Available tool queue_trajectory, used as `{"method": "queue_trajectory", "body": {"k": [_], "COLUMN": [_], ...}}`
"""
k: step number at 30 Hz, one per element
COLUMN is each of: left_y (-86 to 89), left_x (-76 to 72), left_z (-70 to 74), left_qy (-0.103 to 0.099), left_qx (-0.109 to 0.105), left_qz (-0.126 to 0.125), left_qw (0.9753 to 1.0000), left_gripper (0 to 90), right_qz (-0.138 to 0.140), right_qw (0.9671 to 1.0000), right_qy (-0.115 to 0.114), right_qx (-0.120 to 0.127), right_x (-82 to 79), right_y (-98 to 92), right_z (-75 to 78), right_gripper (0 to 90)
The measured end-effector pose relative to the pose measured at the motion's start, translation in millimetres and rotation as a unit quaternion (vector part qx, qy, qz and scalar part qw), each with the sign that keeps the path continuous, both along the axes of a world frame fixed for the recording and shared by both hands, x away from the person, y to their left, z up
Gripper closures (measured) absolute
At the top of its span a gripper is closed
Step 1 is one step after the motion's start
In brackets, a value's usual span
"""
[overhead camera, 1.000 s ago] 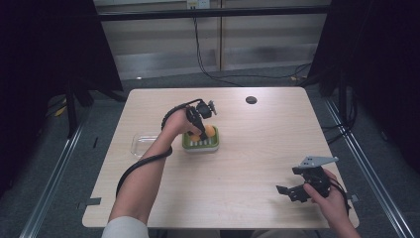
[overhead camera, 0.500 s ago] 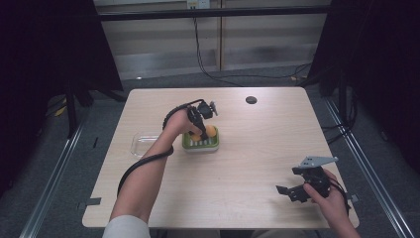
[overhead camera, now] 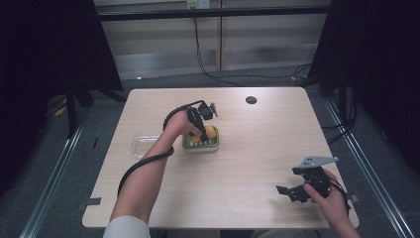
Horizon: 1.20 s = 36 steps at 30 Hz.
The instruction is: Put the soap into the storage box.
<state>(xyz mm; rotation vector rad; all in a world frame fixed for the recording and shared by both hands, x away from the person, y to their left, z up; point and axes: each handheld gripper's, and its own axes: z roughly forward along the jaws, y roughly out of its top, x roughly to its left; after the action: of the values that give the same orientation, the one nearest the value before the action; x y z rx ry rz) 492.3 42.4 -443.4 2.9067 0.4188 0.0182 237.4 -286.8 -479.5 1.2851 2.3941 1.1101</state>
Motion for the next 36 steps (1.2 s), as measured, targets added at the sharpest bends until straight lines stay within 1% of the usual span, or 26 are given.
{"method": "queue_trajectory", "body": {"k": [1, 3, 5, 6, 10, 17, 19, 20, 23, 24, 25, 26, 28, 29, 31, 32, 33, 35, 36], "left_y": [0.0, 0.4, 0.7, 1.0, 1.6, 3.3, 3.9, 4.0, 4.6, 4.7, 5.1, 5.5, 6.1, 6.4, 7.4, 8.4, 8.7, 10.3, 11.4], "left_x": [0.0, -0.9, 0.1, 0.0, 0.3, 1.2, 1.2, 0.2, 1.0, 1.0, 1.2, 2.5, 2.1, 2.6, 1.6, 2.4, 1.4, 0.3, 0.1], "left_z": [0.0, -1.3, -1.8, -2.5, -3.5, -5.3, -5.8, -7.3, -8.0, -8.0, -7.3, -5.4, -2.8, -0.2, 2.1, 5.5, 5.6, 8.3, 9.7], "left_qy": [0.000, 0.007, 0.010, 0.013, 0.008, 0.010, 0.018, 0.010, 0.016, 0.015, 0.013, 0.018, 0.016, 0.019, 0.012, 0.019, 0.017, 0.020, 0.025], "left_qx": [0.000, 0.000, 0.004, 0.002, 0.001, -0.001, 0.002, -0.001, -0.001, -0.005, -0.012, -0.012, -0.018, -0.017, -0.027, -0.025, -0.029, -0.034, -0.041], "left_qz": [0.000, 0.006, -0.001, 0.003, 0.008, 0.007, 0.008, 0.012, 0.017, 0.020, 0.023, 0.021, 0.026, 0.028, 0.039, 0.036, 0.043, 0.057, 0.065], "left_qw": [1.0000, 1.0000, 0.9999, 0.9999, 0.9999, 0.9999, 0.9998, 0.9999, 0.9997, 0.9997, 0.9996, 0.9996, 0.9993, 0.9993, 0.9988, 0.9989, 0.9985, 0.9976, 0.9967], "left_gripper": [49.7, 49.6, 49.7, 49.6, 49.6, 49.5, 49.5, 49.4, 48.9, 48.9, 48.6, 48.5, 48.7, 48.7, 47.4, 45.2, 45.2, 42.8, 40.9], "right_qz": [0.000, 0.001, 0.002, 0.001, 0.001, 0.002, 0.001, 0.002, 0.002, 0.002, 0.003, 0.002, 0.001, 0.000, 0.003, 0.002, 0.002, -0.001, 0.000], "right_qw": [1.0000, 1.0000, 1.0000, 1.0000, 1.0000, 1.0000, 1.0000, 1.0000, 1.0000, 1.0000, 1.0000, 1.0000, 1.0000, 1.0000, 1.0000, 1.0000, 1.0000, 1.0000, 1.0000], "right_qy": [0.000, 0.000, -0.001, -0.001, -0.001, 0.000, 0.000, -0.001, 0.001, 0.001, 0.000, 0.000, 0.002, 0.002, 0.001, -0.002, -0.002, -0.001, 0.000], "right_qx": [0.000, -0.001, -0.002, -0.002, -0.001, -0.002, -0.002, -0.002, -0.002, -0.002, -0.002, -0.002, -0.001, -0.001, -0.002, -0.003, -0.003, -0.001, -0.002], "right_x": [0.0, 0.0, 0.0, -0.1, 0.1, 0.0, -0.1, 0.0, -0.3, -0.3, -0.1, -0.1, -0.2, -0.1, -0.1, -0.4, -0.4, -0.9, -1.1], "right_y": [0.0, -0.1, -0.1, -0.3, -0.4, -0.3, -0.5, -0.6, -0.1, -0.1, -0.2, -0.2, 0.0, 0.2, 0.2, -0.1, -0.1, 0.1, -0.1], "right_z": [0.0, 0.0, -0.2, -0.3, -0.4, -0.5, -0.4, -0.6, -0.9, -0.9, -0.8, -0.7, -0.9, -1.0, -0.9, -0.5, -0.5, -0.3, -0.2], "right_gripper": [3.3, 3.3, 3.3, 3.3, 3.3, 3.3, 3.3, 3.3, 3.3, 3.3, 3.3, 3.3, 3.3, 3.3, 3.3, 3.3, 3.3, 3.3, 3.3]}}
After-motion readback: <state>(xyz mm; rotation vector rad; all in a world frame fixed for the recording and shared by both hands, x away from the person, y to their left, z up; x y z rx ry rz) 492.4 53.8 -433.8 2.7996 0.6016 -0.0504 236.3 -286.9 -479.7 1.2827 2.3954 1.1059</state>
